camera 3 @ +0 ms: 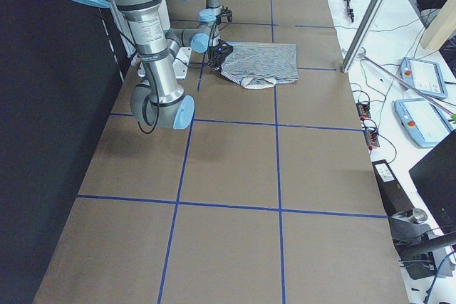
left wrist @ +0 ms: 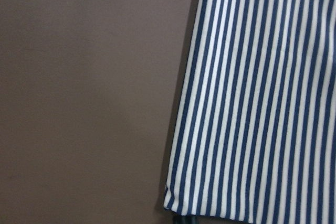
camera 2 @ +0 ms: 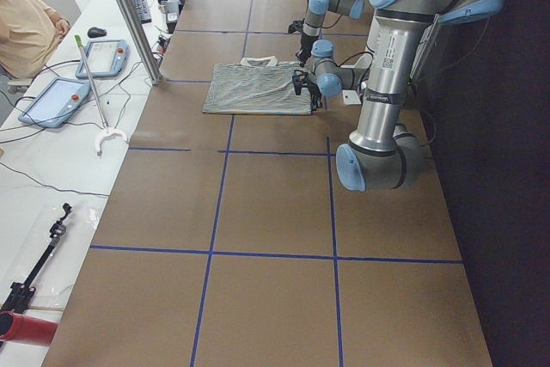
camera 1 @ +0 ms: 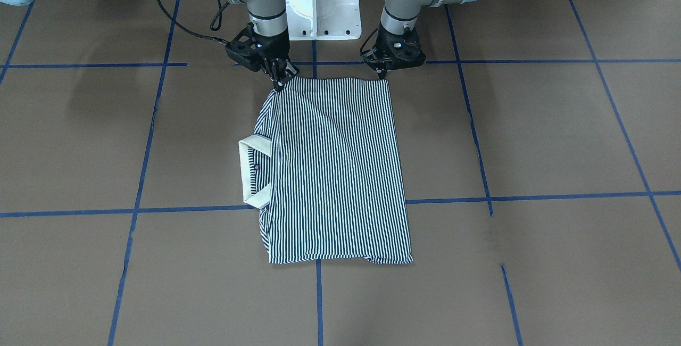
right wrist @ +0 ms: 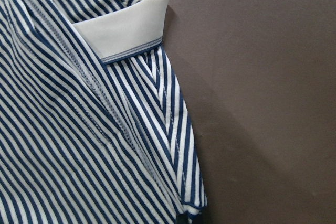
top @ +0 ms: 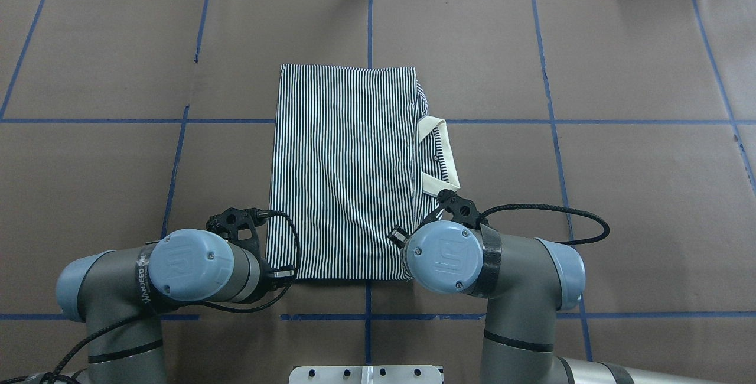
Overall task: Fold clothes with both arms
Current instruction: 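Grip the shirt's near edge with both grippers at its two corners, then lift the near edge and fold it over toward the far edge with both grippers, then lower the folded edge onto the shirt's far edge with both grippers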
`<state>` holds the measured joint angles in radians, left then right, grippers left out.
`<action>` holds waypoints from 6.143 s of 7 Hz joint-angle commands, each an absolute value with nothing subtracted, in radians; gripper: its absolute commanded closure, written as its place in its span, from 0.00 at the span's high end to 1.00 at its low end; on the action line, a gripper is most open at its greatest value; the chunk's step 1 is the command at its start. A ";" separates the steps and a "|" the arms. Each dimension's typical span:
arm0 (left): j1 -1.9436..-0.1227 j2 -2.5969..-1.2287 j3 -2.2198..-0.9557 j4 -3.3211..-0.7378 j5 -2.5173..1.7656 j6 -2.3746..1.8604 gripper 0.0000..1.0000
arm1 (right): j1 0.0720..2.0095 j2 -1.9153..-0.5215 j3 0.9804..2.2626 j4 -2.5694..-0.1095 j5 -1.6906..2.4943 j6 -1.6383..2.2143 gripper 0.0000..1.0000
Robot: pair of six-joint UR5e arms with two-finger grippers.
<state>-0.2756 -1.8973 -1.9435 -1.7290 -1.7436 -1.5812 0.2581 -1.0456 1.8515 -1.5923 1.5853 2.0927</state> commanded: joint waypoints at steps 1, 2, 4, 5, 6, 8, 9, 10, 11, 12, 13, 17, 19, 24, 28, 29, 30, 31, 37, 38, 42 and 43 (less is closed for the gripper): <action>-0.281 -1.885 -1.986 -1.720 -1.738 -1.582 0.00 | 0.259 -1.045 1.852 -1.592 1.585 2.092 0.00; -0.278 -1.890 -1.962 -1.724 -1.735 -1.582 0.23 | 0.259 -1.046 1.852 -1.592 1.585 2.092 0.00; -0.288 -1.890 -1.921 -1.746 -1.703 -1.577 0.40 | 0.261 -1.046 1.852 -1.592 1.585 2.092 0.00; -0.291 -1.891 -1.922 -1.753 -1.698 -1.553 0.41 | 0.261 -1.046 1.852 -1.592 1.585 2.092 0.00; -0.296 -1.890 -1.922 -1.753 -1.697 -1.545 0.41 | 0.261 -1.046 1.852 -1.592 1.585 2.092 0.00; -0.287 -1.894 -1.910 -1.753 -1.701 -1.551 0.42 | 0.261 -1.046 1.853 -1.592 1.585 2.092 0.00; -0.284 -1.902 -1.893 -1.756 -1.703 -1.549 0.42 | 0.261 -1.046 1.853 -1.592 1.585 2.092 0.00; -0.285 -1.901 -1.905 -1.755 -1.710 -1.548 0.31 | 0.259 -1.046 1.852 -1.592 1.585 2.092 0.00; -0.287 -1.901 -1.923 -1.750 -1.713 -1.546 0.00 | 0.259 -1.046 1.853 -1.592 1.585 2.092 0.00; -0.285 -1.902 -1.924 -1.750 -1.715 -1.546 0.00 | 0.261 -1.046 1.852 -1.592 1.585 2.092 0.00; -0.285 -1.902 -1.922 -1.755 -1.715 -1.546 0.00 | 0.261 -1.048 1.850 -1.592 1.585 2.091 0.00; -0.284 -1.902 -2.059 -1.697 -1.749 -1.613 0.00 | 0.262 -1.159 1.982 -1.594 1.589 2.091 0.00; -0.284 -1.920 -2.202 -1.555 -1.768 -1.644 0.00 | 0.268 -1.261 2.179 -1.606 1.617 2.095 0.00; -0.592 -2.129 -1.894 -1.610 -1.779 -1.446 0.00 | 0.651 -0.895 1.708 -1.539 1.830 1.928 0.00; -0.675 -2.203 -1.541 -1.893 -1.769 -1.333 0.00 | 0.755 -0.659 1.154 -1.223 1.947 1.919 0.00; -0.695 -2.227 -1.481 -1.919 -1.750 -1.274 0.00 | 0.756 -0.652 1.096 -1.160 1.947 1.910 0.00; -0.722 -2.253 -1.415 -1.951 -1.746 -1.217 0.00 | 0.767 -0.652 1.062 -1.126 1.945 1.902 0.00; -0.727 -2.267 -1.369 -1.968 -1.689 -1.165 0.00 | 0.772 -0.650 1.046 -1.126 1.945 1.863 0.14; -0.712 -2.307 -1.393 -2.034 -1.761 -1.221 0.00 | 0.848 -0.653 1.072 -1.088 1.996 1.738 1.00; -0.689 -2.313 -1.387 -2.034 -1.805 -1.220 0.00 | 0.794 -0.679 1.142 -1.092 1.991 1.750 1.00; -0.653 -2.407 -1.229 -2.060 -1.807 -1.180 0.00 | 0.710 -0.703 1.129 -1.088 1.927 1.666 0.00; -0.658 -2.408 -1.171 -2.127 -1.802 -1.152 0.00 | 0.710 -0.698 1.108 -1.086 1.925 1.658 0.00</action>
